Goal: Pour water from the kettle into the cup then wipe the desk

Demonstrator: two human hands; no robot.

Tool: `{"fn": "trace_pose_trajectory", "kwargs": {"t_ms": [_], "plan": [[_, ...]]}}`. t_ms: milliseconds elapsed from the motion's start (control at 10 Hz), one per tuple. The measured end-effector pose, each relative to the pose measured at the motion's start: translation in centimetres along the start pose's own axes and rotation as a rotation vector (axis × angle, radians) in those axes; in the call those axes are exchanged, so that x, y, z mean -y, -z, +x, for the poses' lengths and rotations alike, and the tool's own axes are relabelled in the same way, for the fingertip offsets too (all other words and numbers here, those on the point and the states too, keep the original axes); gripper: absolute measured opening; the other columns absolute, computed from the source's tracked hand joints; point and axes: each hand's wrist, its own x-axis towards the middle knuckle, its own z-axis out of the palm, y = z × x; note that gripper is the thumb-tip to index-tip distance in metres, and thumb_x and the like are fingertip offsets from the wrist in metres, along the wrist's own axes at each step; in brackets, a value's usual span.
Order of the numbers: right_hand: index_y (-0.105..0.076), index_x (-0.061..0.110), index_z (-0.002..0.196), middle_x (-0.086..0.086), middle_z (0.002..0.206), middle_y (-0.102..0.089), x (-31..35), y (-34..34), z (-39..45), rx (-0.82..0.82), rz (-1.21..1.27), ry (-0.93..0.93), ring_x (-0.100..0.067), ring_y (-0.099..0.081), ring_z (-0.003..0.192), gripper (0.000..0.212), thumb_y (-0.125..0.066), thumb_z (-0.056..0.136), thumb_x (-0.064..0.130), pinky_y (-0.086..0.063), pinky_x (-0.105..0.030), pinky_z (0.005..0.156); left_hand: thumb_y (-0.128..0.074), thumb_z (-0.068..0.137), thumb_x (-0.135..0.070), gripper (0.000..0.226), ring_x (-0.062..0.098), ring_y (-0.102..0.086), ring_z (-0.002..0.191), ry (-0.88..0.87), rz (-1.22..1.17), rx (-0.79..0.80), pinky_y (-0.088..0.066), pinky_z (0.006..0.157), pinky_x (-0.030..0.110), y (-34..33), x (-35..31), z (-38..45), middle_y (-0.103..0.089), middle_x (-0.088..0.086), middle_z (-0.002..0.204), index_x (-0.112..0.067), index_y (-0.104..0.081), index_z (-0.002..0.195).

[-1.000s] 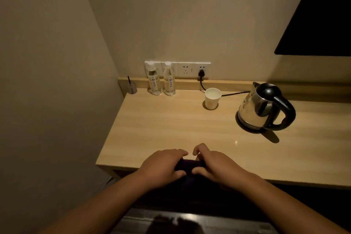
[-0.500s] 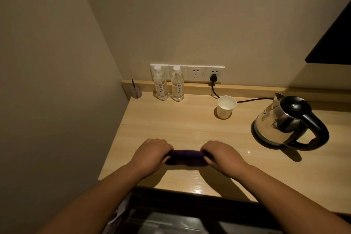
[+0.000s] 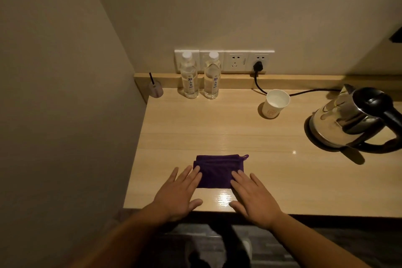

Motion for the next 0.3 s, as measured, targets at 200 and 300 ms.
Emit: {"fn": "trace_pose_trajectory", "kwargs": {"t_ms": [200,300], "plan": [[-0.041,0.018,0.142,-0.002,0.154,-0.028,0.0,2.0,-0.1,0.04,0.053,0.013,-0.02,-0.024,0.143,0.066,-0.032,0.093,0.062,-0.009,-0.042,0.116,-0.008,0.091,-0.069,0.081,0.014,0.026,0.138,-0.025,-0.047,0.052,0.016,0.113,0.044,1.9,-0.2,0.0,0.026,-0.001,0.15,-0.018,0.009,0.152],[-0.058,0.021,0.122,-0.003,0.131,-0.058,0.3,4.2,0.8,-0.02,0.132,-0.019,-0.025,-0.055,0.119,0.05,-0.039,0.089,0.053,-0.041,-0.038,0.101,-0.031,0.096,-0.053,0.07,0.016,-0.002,0.147,-0.008,-0.148,-0.044,-0.003,0.117,0.039,3.2,-0.4,-0.1,0.003,-0.001,0.158,-0.018,-0.011,0.153]]}}
